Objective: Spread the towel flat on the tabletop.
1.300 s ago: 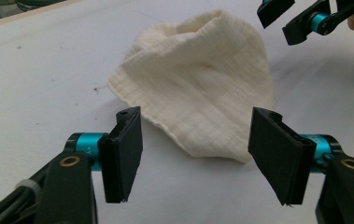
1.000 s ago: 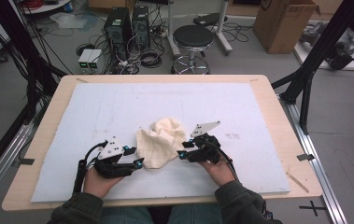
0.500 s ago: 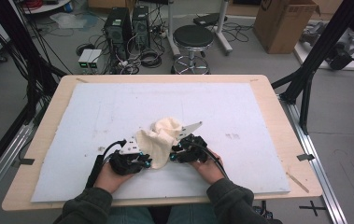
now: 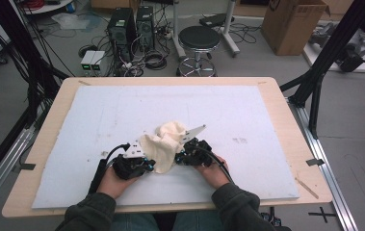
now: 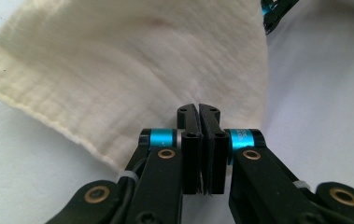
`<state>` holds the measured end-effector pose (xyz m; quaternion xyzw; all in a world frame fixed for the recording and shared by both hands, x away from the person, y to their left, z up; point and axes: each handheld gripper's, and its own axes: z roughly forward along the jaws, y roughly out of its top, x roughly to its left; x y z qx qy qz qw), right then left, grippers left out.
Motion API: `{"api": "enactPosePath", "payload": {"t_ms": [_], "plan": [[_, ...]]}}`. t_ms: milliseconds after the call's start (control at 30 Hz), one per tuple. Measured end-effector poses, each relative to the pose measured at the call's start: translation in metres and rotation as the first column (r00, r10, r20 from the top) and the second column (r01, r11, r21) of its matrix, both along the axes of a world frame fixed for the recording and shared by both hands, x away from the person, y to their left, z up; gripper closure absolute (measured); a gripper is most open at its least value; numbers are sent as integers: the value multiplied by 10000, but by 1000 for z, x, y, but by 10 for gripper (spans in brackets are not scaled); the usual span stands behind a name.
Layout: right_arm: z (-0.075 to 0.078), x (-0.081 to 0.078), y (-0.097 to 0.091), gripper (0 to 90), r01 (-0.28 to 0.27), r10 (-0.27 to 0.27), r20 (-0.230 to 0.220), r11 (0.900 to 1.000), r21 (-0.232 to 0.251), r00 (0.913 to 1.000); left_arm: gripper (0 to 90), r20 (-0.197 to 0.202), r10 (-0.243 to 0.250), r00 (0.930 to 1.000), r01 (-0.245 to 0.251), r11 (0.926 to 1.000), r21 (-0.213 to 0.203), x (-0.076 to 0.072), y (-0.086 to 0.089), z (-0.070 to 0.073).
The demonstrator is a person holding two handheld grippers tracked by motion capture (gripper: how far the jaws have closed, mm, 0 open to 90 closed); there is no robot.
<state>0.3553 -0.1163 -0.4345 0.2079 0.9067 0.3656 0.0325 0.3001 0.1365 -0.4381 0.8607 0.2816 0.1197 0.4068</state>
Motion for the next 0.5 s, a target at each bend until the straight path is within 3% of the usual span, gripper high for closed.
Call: {"api": "enactPosePath", "payload": {"t_ms": [100,233,500], "plan": [[4,0,-6,871,69,-69,-28,9997,223,10000,878,49,58,10000,-57,9999,-147,-1,4,3],[14,1,-17,870,105,-108,166,9998,167,9998,880,175,187,9997,-180,9991,-390,-2,12,10],[31,-1,-45,869,83,-85,134,9999,150,9999,880,460,471,9978,-433,9959,-791,-6,27,22]]}}
